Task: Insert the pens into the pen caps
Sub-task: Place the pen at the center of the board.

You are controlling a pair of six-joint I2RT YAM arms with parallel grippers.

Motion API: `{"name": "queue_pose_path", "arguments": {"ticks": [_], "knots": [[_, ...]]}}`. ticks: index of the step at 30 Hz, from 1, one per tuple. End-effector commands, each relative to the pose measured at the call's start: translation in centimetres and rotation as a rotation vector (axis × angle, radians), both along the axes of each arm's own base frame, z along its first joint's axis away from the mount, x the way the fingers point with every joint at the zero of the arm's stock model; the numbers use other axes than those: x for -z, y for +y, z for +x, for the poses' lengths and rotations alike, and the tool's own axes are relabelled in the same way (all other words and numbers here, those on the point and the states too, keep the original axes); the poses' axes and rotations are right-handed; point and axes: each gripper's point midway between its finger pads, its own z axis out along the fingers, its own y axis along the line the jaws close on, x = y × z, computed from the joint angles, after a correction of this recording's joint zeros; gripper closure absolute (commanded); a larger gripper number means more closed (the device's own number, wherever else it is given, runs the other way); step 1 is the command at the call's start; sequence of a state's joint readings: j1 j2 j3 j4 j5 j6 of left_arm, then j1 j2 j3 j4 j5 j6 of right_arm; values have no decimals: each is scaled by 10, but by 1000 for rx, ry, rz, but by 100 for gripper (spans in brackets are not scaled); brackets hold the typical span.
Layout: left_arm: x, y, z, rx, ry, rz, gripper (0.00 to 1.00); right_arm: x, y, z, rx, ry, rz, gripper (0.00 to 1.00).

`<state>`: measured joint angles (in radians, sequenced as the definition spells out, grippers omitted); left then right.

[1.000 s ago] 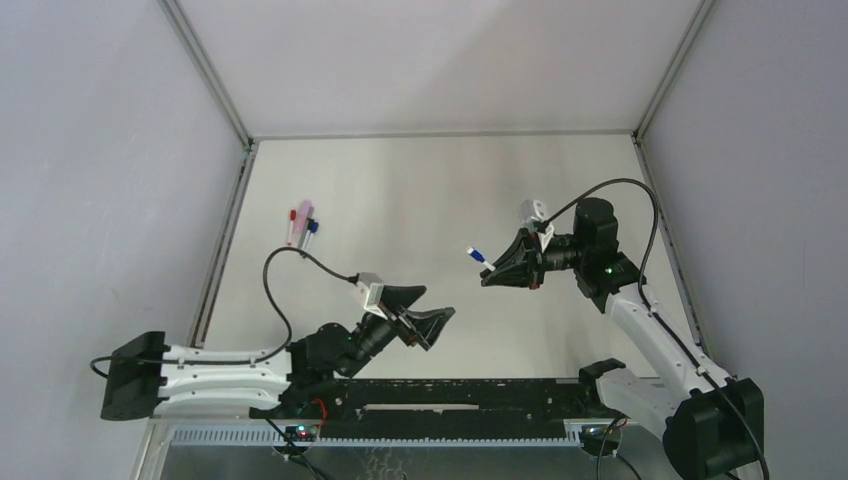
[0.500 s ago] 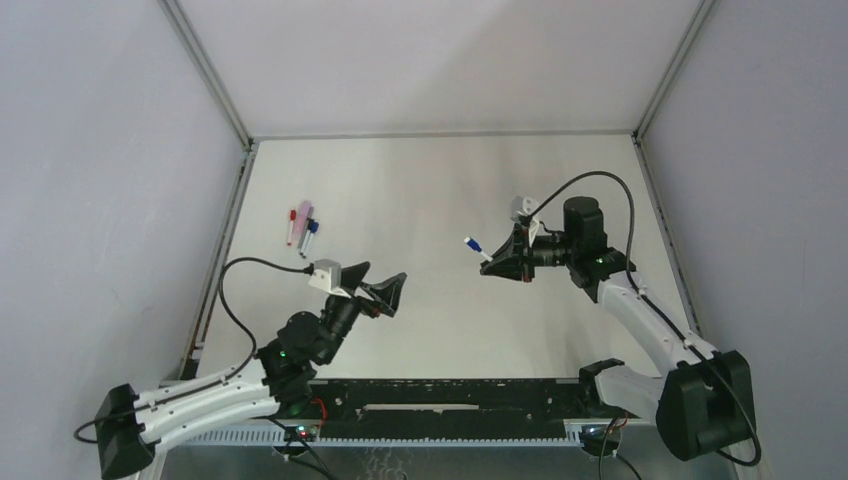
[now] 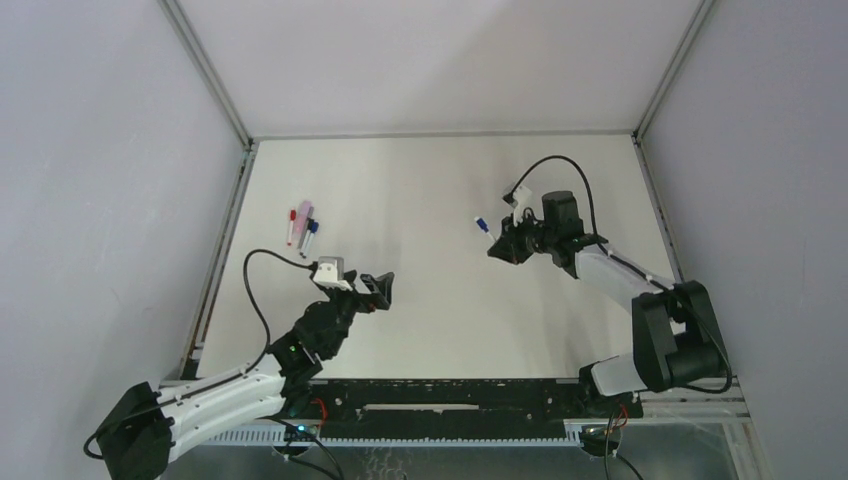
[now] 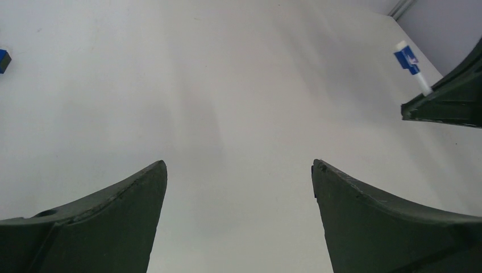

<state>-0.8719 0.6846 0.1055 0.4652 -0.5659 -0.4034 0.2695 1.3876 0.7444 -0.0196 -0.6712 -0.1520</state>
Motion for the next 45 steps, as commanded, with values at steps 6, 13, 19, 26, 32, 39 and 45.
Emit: {"name": "queue_pose_path", "arguments": {"ticks": [6, 13, 19, 26, 32, 39, 45], "knots": [[9, 12, 3, -94, 25, -146, 0, 8, -16, 41, 227, 88, -82, 84], [17, 7, 5, -97, 68, -162, 0, 35, -1, 32, 217, 314, -63, 83], [24, 4, 6, -97, 92, -169, 0, 56, 10, 32, 256, 417, -60, 82], [19, -2, 3, -63, 93, -199, 1, 67, 25, 39, 293, 550, -4, 80], [8, -4, -4, -31, 97, -255, 1, 68, 49, 40, 247, 649, 50, 67], [-23, -5, -13, 15, 61, -342, 1, 54, 61, 40, 181, 672, 90, 52], [-59, -18, -19, 98, 60, -322, 1, 4, 57, 36, 12, 455, 51, 46]]}}
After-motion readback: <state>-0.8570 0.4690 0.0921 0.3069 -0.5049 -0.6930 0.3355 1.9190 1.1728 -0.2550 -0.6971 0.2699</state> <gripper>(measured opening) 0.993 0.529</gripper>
